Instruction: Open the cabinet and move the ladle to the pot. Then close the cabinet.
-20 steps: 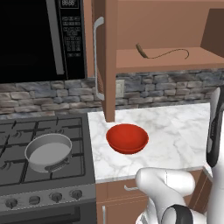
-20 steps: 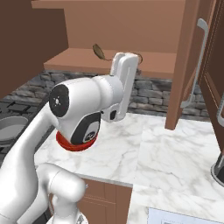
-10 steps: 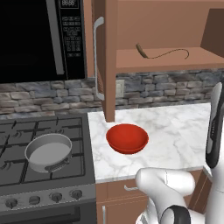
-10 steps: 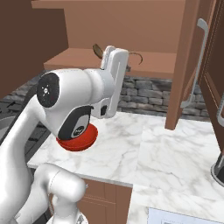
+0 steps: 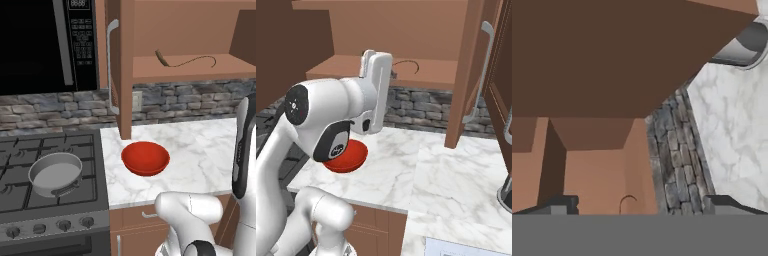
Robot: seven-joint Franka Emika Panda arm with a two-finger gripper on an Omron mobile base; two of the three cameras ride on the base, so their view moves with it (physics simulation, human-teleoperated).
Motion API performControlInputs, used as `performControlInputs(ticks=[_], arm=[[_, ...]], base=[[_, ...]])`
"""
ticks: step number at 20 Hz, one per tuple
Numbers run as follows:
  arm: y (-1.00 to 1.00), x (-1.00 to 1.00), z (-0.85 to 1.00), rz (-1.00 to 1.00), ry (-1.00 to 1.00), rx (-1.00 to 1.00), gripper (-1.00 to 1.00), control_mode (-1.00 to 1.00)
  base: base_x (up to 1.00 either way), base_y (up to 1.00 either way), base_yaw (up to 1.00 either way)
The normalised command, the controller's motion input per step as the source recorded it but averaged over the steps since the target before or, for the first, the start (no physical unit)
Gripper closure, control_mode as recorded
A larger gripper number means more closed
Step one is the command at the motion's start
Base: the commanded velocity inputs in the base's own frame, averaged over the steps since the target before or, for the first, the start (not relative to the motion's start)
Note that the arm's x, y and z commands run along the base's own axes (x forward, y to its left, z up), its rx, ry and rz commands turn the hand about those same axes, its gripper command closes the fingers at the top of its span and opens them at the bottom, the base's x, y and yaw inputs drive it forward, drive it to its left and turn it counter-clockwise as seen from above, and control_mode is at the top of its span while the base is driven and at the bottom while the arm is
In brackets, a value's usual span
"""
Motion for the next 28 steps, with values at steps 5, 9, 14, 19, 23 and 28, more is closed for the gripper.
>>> performControlInputs(ticks=[5, 9, 14, 19, 23, 28], arm=[[0.00, 0.00, 0.00, 0.00, 0.00, -0.20, -1.00, -1.00], [0.00, 0.00, 0.00, 0.00, 0.04, -0.28, -1.00, -1.00], [0.00, 0.00, 0.00, 0.00, 0.08, -0.38, -1.00, -1.00], [0.00, 0.00, 0.00, -0.01, 0.09, -0.48, -1.00, -1.00], [0.03, 0.00, 0.00, -0.05, 0.16, -0.53, -1.00, -1.00], [0.26, 0.00, 0.00, -0.12, 0.14, -0.58, -1.00, -1.00]], base=[[0.00, 0.00, 0.00], [0.00, 0.00, 0.00], [0.00, 0.00, 0.00], [0.00, 0.00, 0.00], [0.00, 0.00, 0.00], [0.00, 0.00, 0.00]])
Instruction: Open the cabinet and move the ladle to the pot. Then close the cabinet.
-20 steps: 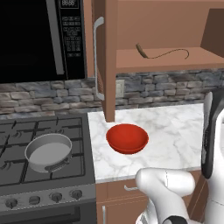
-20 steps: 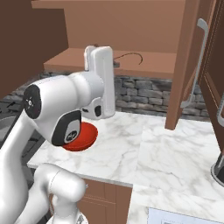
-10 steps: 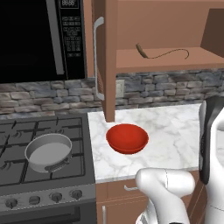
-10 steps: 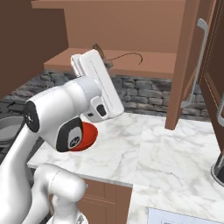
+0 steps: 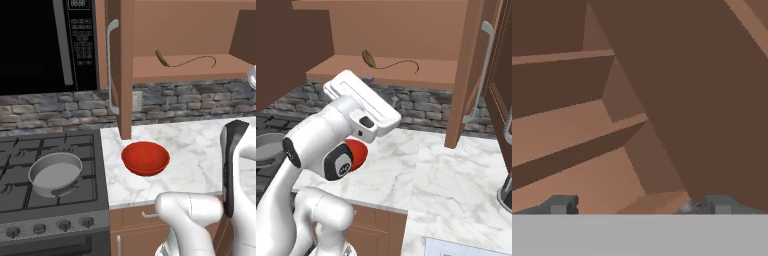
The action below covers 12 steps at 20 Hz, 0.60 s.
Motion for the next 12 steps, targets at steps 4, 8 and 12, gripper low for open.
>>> performControlInputs(ticks=[4, 8, 12], arm=[[0.35, 0.01, 0.07, -0.17, 0.20, -0.61, -1.00, -1.00], [0.14, 0.00, 0.08, -0.19, 0.23, -0.57, -1.00, -1.00], [0.07, 0.01, 0.00, -0.18, 0.29, -0.58, -1.00, -1.00]], base=[[0.00, 0.00, 0.00], [0.00, 0.00, 0.00], [0.00, 0.00, 0.00]])
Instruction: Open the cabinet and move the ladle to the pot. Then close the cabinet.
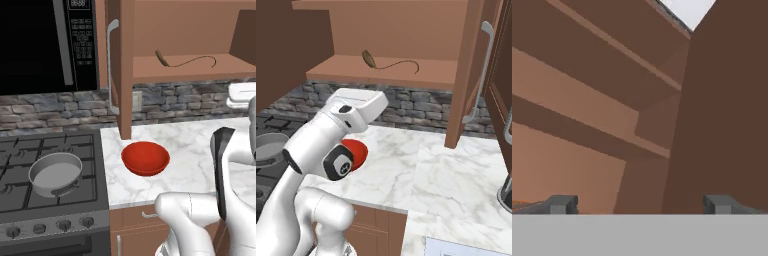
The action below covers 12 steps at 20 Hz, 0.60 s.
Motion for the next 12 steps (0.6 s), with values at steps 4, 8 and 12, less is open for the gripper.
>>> performControlInputs(ticks=[4, 8, 12], arm=[[0.00, 0.13, 0.06, -0.16, 0.29, -0.50, -1.00, -1.00], [0.00, 0.37, 0.02, -0.09, 0.30, -0.39, -1.00, -1.00], [0.00, 0.48, 0.00, -0.02, 0.31, -0.31, -1.00, -1.00]], base=[[0.00, 0.00, 0.00], [0.00, 0.00, 0.00], [0.00, 0.00, 0.00]])
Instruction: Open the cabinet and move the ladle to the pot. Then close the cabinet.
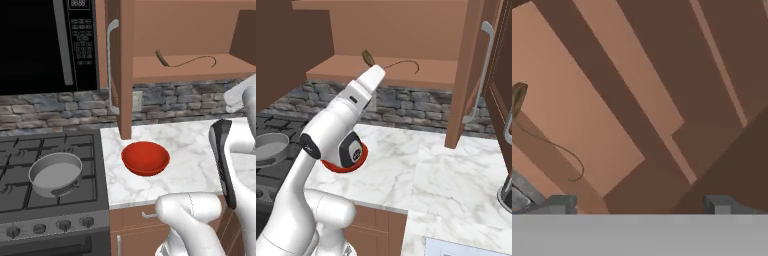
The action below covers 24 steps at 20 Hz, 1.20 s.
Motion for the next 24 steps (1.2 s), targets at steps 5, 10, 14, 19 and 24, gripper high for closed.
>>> performControlInputs(ticks=[5, 10, 14, 19, 24], arm=[[0.00, 0.51, 0.00, 0.00, 0.46, -0.23, -1.00, -1.00], [0.00, 0.47, 0.11, 0.00, 0.29, -0.13, -1.00, -1.00], [0.00, 0.46, 0.18, 0.00, 0.07, -0.05, -1.00, -1.00], [-0.01, 0.40, 0.01, 0.03, 0.04, 0.00, -1.00, -1.00], [-0.02, 0.35, 0.00, 0.04, 0.01, 0.01, -1.00, -1.00]], base=[[0.00, 0.00, 0.00], [0.00, 0.00, 0.00], [0.00, 0.00, 0.00], [0.00, 0.00, 0.00], [0.00, 0.00, 0.00]])
